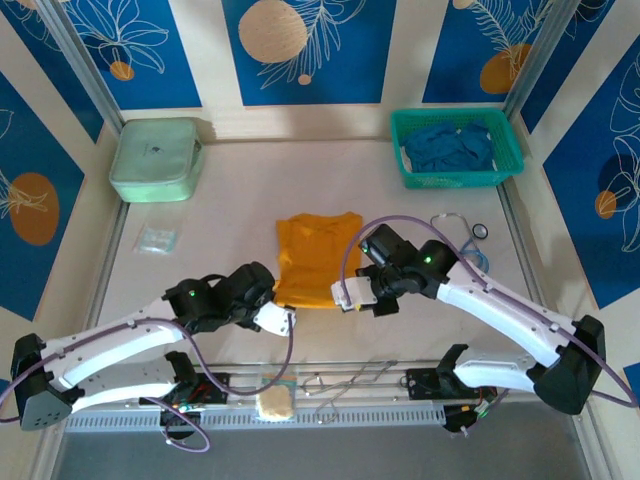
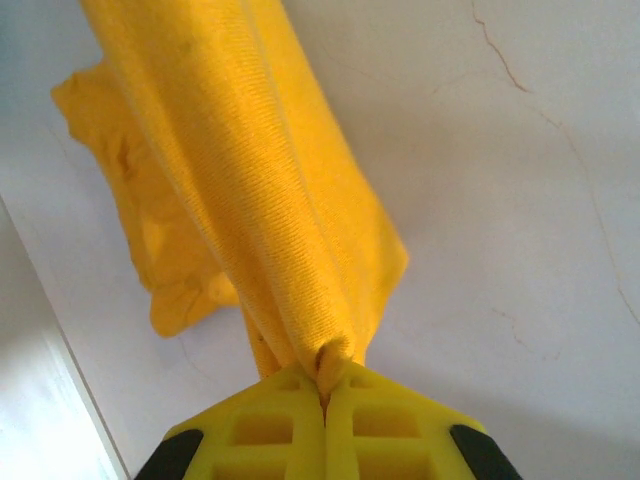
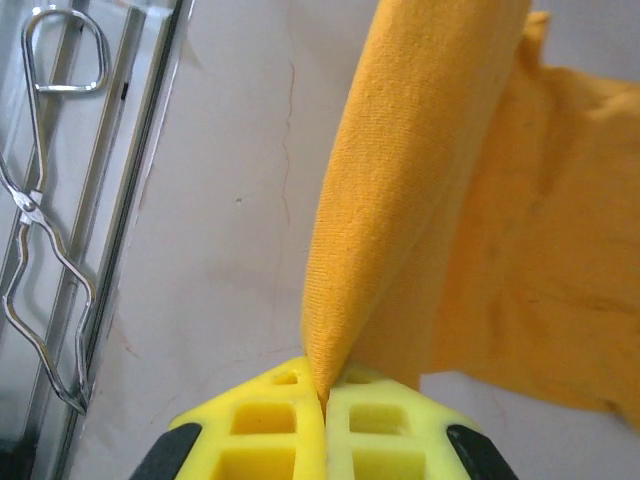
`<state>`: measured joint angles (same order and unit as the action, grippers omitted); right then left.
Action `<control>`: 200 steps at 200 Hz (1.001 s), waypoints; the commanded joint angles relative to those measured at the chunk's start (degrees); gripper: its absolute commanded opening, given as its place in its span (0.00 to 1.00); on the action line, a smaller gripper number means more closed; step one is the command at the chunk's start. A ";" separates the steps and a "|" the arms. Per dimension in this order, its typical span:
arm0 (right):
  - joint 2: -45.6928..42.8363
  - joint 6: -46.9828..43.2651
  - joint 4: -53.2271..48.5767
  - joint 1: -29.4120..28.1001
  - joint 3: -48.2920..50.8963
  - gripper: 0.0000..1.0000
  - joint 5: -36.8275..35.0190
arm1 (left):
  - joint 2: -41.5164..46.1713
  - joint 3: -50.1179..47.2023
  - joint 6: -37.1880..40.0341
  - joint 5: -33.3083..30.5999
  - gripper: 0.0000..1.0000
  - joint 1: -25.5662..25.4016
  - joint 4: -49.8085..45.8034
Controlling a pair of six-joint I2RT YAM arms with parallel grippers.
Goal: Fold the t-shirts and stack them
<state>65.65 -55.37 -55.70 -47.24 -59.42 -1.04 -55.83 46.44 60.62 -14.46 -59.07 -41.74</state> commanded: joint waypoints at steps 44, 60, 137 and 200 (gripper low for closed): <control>7.50 -3.38 0.30 8.57 -7.05 0.00 0.51 | -4.22 5.83 3.06 0.62 0.00 7.72 3.78; 10.47 -3.67 2.42 10.95 -9.23 0.00 0.15 | -7.81 7.85 5.18 2.82 0.00 11.28 6.27; 24.66 -2.68 9.27 18.76 -18.91 0.00 -3.27 | -24.65 17.60 9.62 12.55 0.00 23.43 15.94; 33.79 0.83 19.15 22.04 -20.10 0.00 -7.93 | -38.85 23.47 11.11 13.41 0.00 27.70 21.83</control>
<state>97.10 -56.71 -41.10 -26.55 -77.69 -7.16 -91.35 67.33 70.63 -3.03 -33.21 -22.68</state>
